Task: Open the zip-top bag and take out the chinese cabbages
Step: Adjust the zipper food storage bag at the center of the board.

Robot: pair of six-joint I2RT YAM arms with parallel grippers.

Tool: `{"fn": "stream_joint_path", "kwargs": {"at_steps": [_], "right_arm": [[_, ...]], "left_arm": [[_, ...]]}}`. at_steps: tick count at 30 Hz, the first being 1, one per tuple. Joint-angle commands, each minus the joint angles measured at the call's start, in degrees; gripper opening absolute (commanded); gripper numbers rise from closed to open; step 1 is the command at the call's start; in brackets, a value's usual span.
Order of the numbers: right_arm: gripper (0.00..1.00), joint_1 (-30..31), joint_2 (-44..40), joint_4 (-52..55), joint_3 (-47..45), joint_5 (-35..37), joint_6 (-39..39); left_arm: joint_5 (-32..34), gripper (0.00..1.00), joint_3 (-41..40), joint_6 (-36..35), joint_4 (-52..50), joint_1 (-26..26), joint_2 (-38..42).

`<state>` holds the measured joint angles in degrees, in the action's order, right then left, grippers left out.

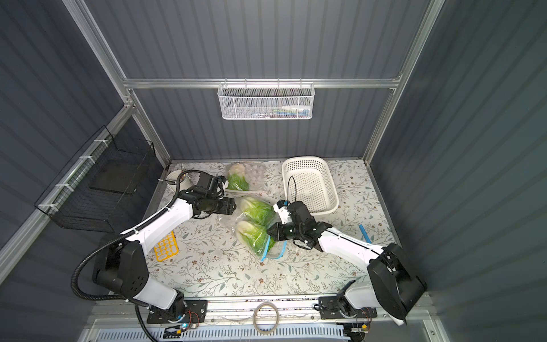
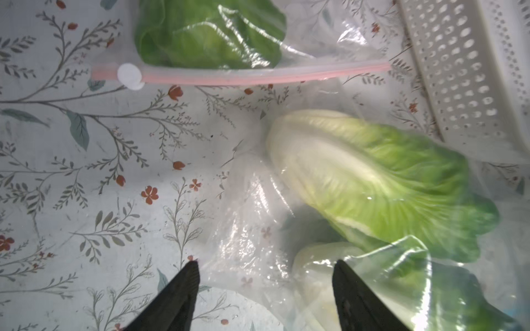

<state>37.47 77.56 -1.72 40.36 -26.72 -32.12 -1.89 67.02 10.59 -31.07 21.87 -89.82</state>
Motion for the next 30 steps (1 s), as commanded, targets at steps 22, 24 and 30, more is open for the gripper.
{"fn": "stream_joint_path", "kwargs": {"at_steps": [22, 24, 30], "right_arm": [[0.00, 0.0, 0.0, -3.3, -2.8, -2.3, 0.9], [0.00, 0.0, 0.0, -3.5, -2.8, -2.4, 0.8], [0.00, -0.1, 0.2, -3.0, -2.7, -2.3, 1.1]], "left_arm": [[-22.6, 0.85, -2.2, 3.7, 5.4, -8.5, -13.3], [-23.4, 0.83, -1.6, 4.3, 5.4, -9.1, -14.5], [-27.4, 0.45, -2.3, 6.9, 7.5, -11.1, -15.3]]}}
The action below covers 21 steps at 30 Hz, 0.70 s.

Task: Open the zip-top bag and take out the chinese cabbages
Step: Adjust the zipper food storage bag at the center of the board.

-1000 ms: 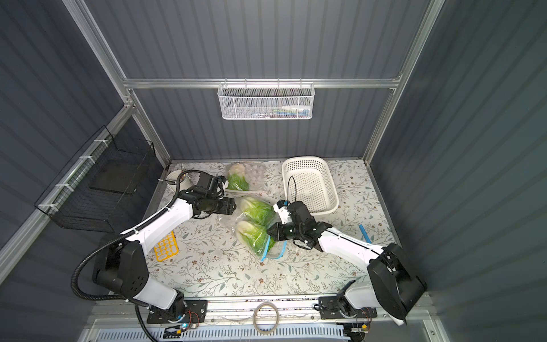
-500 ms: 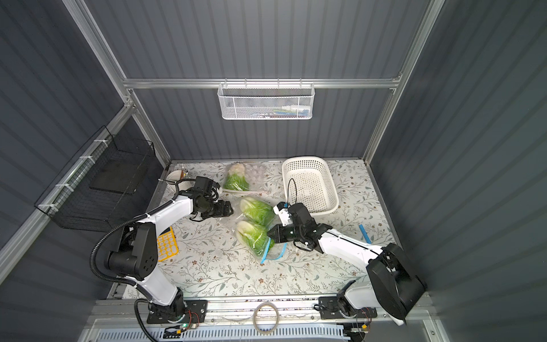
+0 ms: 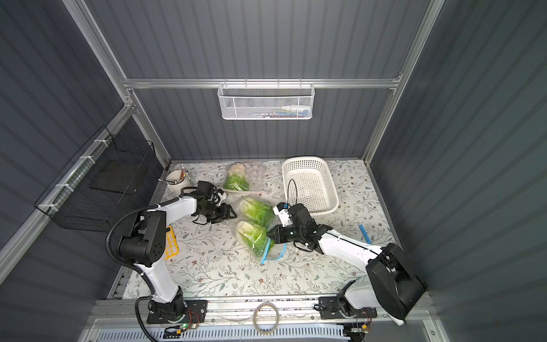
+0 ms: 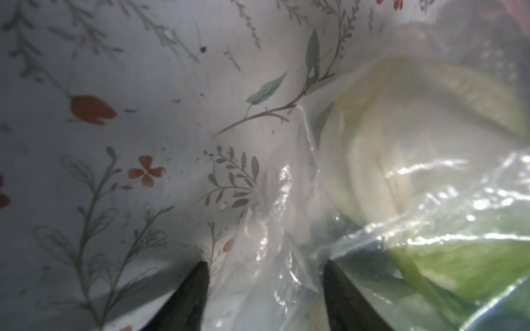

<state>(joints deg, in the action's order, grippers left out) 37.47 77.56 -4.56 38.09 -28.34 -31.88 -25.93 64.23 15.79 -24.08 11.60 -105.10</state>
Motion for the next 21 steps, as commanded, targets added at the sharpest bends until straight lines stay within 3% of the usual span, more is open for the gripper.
{"fn": "stream_joint_path", "kwargs": {"at_steps": [1, 4, 5, 13, 21], "right_arm": [[0.00, -0.1, 0.3, 0.0, -0.2, -0.7, 0.9], [0.00, -0.1, 0.5, 0.0, 0.0, -0.6, 0.7], [0.00, -0.1, 0.7, 0.0, 0.1, -0.6, 0.7], [0.00, -0.1, 1.4, 2.4, 2.0, -0.9, 1.7], [0.00, -0.4, 3.9, 7.1, 6.8, 0.1, 5.6]], "left_arm": [[-3.4, 0.34, 0.4, 1.9, 0.5, -0.7, 0.3], [-3.5, 0.05, -0.1, 2.2, 0.8, -0.9, 1.5], [-3.6, 0.00, -0.3, 2.2, 0.9, -0.8, 1.9], [-1.7, 0.00, -1.7, 1.5, 0.2, -1.0, 9.2], [6.6, 0.00, -4.1, 0.8, -3.8, -1.1, 20.8]]}}
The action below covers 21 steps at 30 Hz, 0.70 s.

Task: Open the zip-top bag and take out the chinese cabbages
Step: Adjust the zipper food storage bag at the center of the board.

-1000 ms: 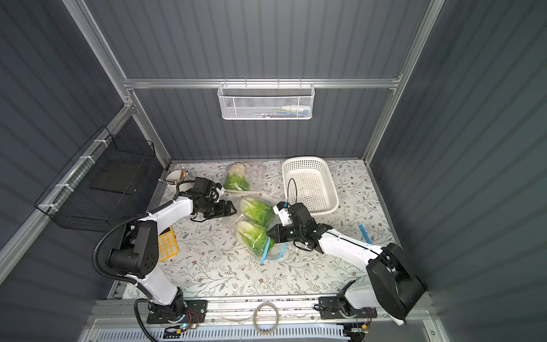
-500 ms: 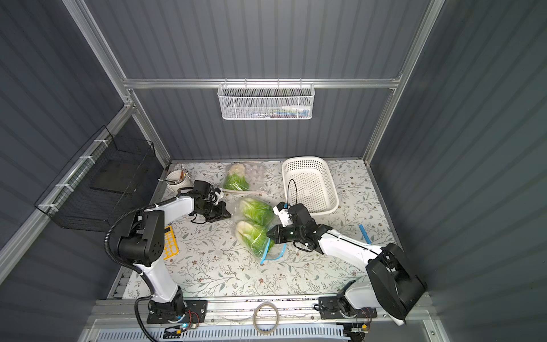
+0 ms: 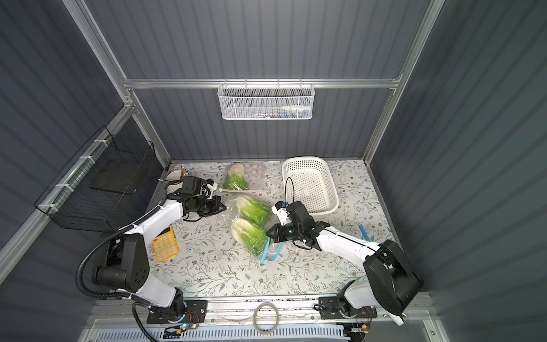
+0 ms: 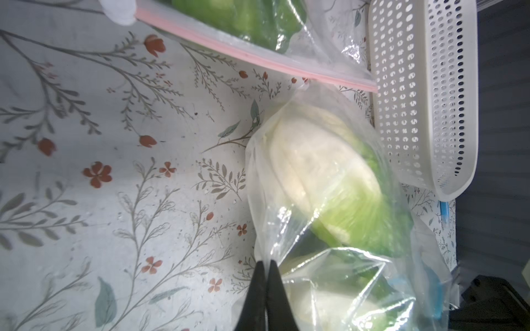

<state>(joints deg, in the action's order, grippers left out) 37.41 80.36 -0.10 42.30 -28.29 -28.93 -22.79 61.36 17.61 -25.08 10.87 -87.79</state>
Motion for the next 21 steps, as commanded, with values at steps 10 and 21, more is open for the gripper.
{"fn": "stream_joint_path", "kwargs": {"at_steps": [10, 21], "right_arm": [[0.00, -3.0, 7.0, 10.2, 12.4, 0.6, 8.9], [0.00, -6.0, 11.6, 13.6, 19.7, 0.3, 11.4]], "left_arm": [[10.7, 0.00, -6.1, -3.1, -8.0, -0.4, 14.1], [12.6, 0.00, -13.8, -3.7, -9.1, -0.4, 20.4]]}}
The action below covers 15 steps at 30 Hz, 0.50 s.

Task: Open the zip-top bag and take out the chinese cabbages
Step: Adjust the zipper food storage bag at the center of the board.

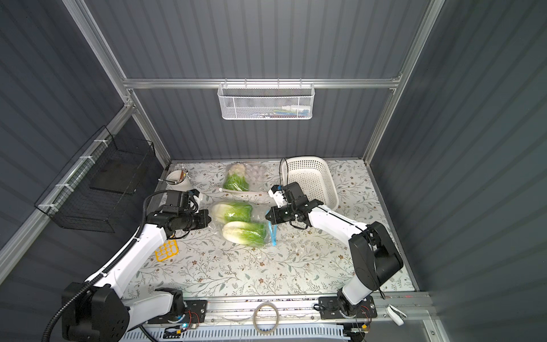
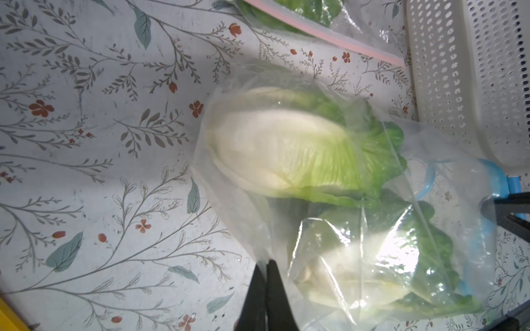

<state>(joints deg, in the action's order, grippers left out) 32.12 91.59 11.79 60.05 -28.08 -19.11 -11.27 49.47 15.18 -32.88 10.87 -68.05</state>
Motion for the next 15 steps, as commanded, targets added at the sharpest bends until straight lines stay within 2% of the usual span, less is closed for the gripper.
{"fn": "stream_joint_path", "kwargs": {"at_steps": [1, 7, 11, 15], "right_arm": [[0.00, -0.9, 0.5, 1.9, 2.1, -0.3, 1.6], [0.00, -1.3, -2.0, 1.6, 0.4, -3.3, 2.1], [0.00, -1.4, -3.8, -0.6, -2.5, -8.9, 1.8], [0.10, -1.4, -5.0, -3.6, -5.4, -14.0, 0.2]], "left_arm": [[1.2, 0.00, -2.4, -1.2, -1.3, -0.4, 0.5], [2.9, 0.00, -2.1, -0.8, -1.8, -0.4, -1.8], [2.3, 0.00, -2.0, -0.4, -2.2, -0.4, -3.5], [2.5, 0.00, -2.1, -0.4, -2.3, -0.4, -4.0]]}}
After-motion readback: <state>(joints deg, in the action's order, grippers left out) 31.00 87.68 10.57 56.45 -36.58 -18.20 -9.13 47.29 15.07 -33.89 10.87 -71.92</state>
